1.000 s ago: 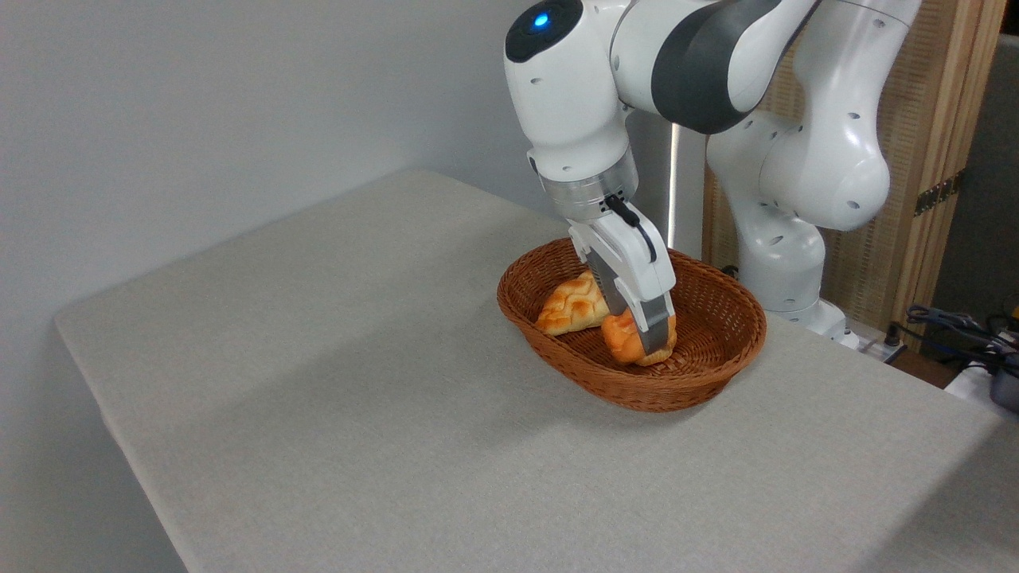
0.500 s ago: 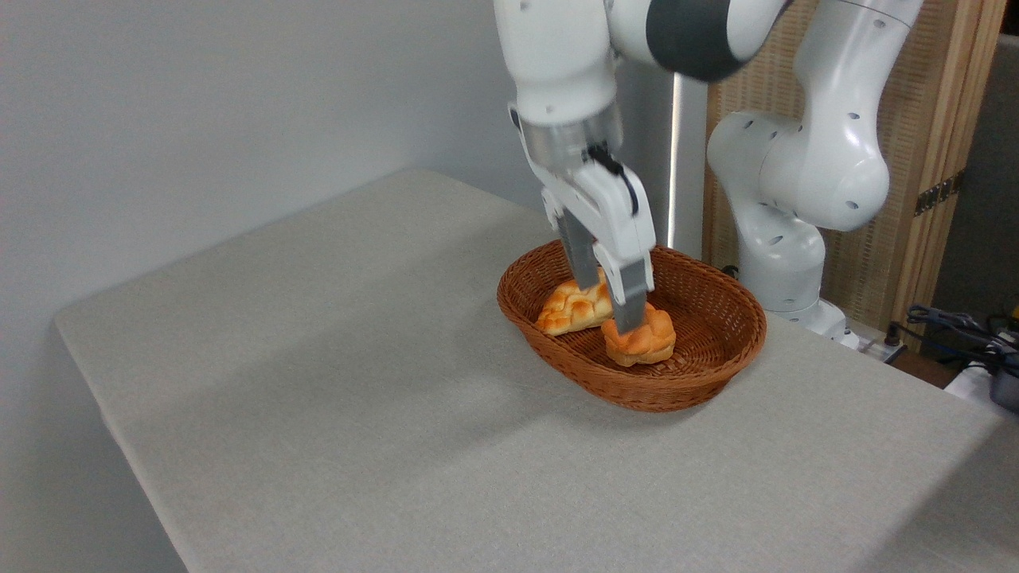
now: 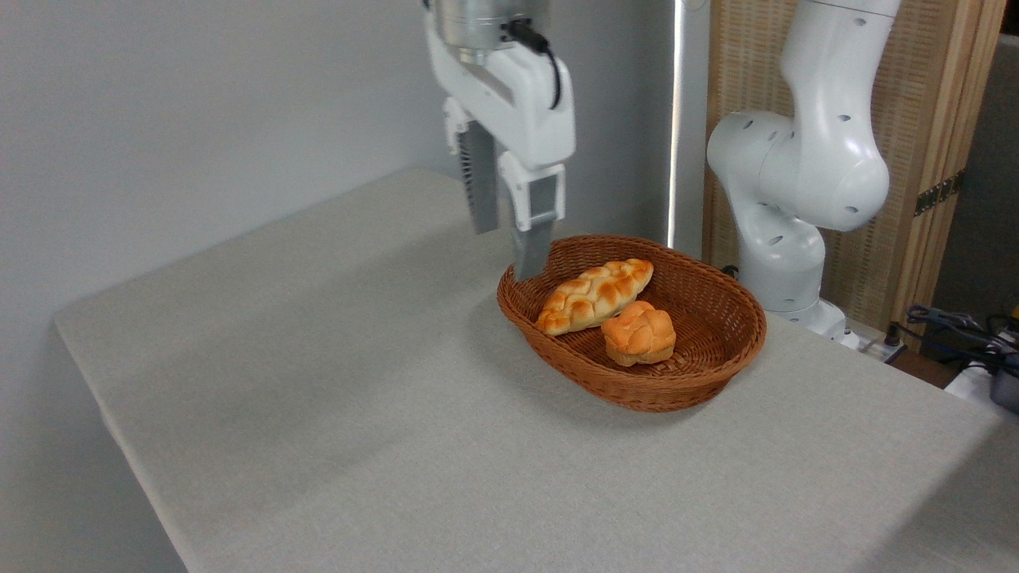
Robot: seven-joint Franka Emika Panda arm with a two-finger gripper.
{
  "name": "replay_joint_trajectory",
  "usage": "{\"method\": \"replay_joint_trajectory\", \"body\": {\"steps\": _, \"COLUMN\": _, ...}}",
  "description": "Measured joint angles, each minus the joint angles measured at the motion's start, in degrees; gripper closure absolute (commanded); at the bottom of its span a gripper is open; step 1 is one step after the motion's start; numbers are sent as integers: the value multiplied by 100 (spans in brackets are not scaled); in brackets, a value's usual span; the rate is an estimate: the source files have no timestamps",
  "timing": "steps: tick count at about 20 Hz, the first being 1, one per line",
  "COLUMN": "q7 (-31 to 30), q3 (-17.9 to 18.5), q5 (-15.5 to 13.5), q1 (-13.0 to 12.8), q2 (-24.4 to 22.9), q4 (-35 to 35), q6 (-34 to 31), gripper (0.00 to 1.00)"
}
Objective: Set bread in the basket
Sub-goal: 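Open the gripper and raise it away from the basket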
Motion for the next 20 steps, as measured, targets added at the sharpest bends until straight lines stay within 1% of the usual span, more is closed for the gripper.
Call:
{"method": "replay_joint_trajectory", "body": {"steps": 2, "q7": -177, "q3": 0, "q5": -130, "q1": -2, "q2": 442, "q4": 509, "q6": -158, "gripper": 0}}
{"method": "replay_joint_trajectory", "body": {"steps": 4, "q7": -339, "q3": 0, "q5": -191, "q1": -2, "q2": 854, "q4": 1019, "q6": -337, "gripper": 0}}
{"method": "replay_joint_trajectory", "body": {"steps": 6, "q7": -615, "q3": 0, "q5": -194, "q1": -2, "q2": 1094, "q4": 1314, "q6": -419, "gripper": 0}}
{"method": "replay_joint_trajectory", "body": {"steps": 8, "q7": -901, "q3": 1, "q5": -194, "q1": -2, "q2": 1184, "q4": 1429, "q6": -440, "gripper": 0}}
{"method": "replay_joint_trajectory", "body": {"steps": 9, "q7": -948, "q3": 2, "q5": -194, "q1": -2, "q2": 1192, "q4": 1448, "q6": -440, "gripper": 0}}
{"method": "replay_joint_trajectory", "body": {"steps": 15, "q7": -1005, "q3": 2, "q5": -194, "q1": 7, "q2": 1200, "q4": 1470, "q6": -424, "gripper": 0}}
{"method": "replay_joint_trajectory", "body": {"steps": 20, "q7": -1013, "q3": 4, "q5": -194, "q1": 157, "q2": 1244, "q4": 1475, "q6": -209, "gripper": 0}}
